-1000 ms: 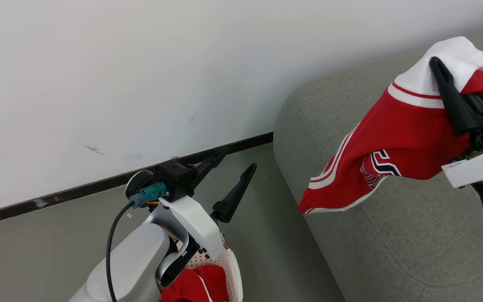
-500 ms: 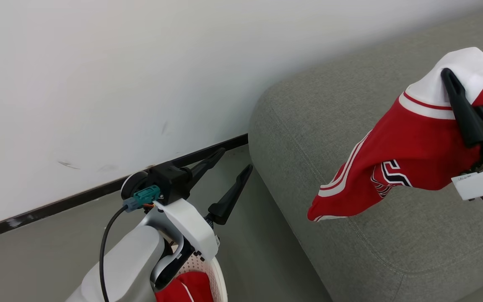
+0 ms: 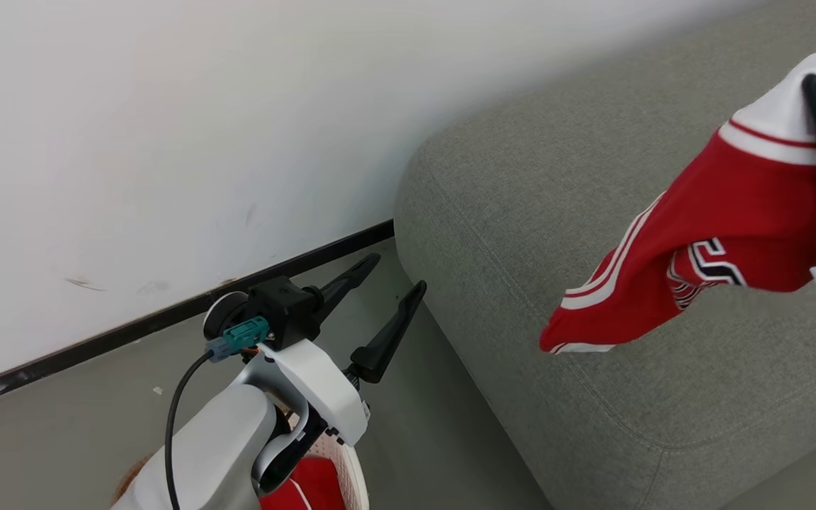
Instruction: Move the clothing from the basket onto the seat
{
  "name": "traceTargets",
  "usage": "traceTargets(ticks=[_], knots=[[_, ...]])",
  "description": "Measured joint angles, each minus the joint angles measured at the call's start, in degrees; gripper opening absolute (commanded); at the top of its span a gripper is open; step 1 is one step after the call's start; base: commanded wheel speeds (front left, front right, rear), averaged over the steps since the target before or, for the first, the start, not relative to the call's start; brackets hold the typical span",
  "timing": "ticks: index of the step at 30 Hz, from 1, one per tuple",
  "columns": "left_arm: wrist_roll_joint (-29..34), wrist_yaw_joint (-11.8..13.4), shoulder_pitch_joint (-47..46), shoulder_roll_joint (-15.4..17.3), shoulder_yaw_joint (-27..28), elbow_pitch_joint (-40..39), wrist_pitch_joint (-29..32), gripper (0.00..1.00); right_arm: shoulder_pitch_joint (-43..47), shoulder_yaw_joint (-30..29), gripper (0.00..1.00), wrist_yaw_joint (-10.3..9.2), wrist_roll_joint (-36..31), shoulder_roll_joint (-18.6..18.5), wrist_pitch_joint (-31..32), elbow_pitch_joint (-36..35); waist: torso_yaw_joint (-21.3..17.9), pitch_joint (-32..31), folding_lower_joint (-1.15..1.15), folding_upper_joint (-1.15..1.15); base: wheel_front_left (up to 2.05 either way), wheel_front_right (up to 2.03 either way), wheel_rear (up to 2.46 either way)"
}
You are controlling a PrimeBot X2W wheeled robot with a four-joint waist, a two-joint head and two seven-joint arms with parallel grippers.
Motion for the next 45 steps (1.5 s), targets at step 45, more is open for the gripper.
traceTargets(ticks=[45], knots=[[0.7, 1.5, 0.9, 5.1, -0.1, -9.9, 4.5, 1.0, -25.9, -11.4, 0.0, -0.01, -2.7, -8.4, 0.3, 29.1, 5.4, 13.9, 0.0, 0.0, 0.0, 0.0, 0.0]])
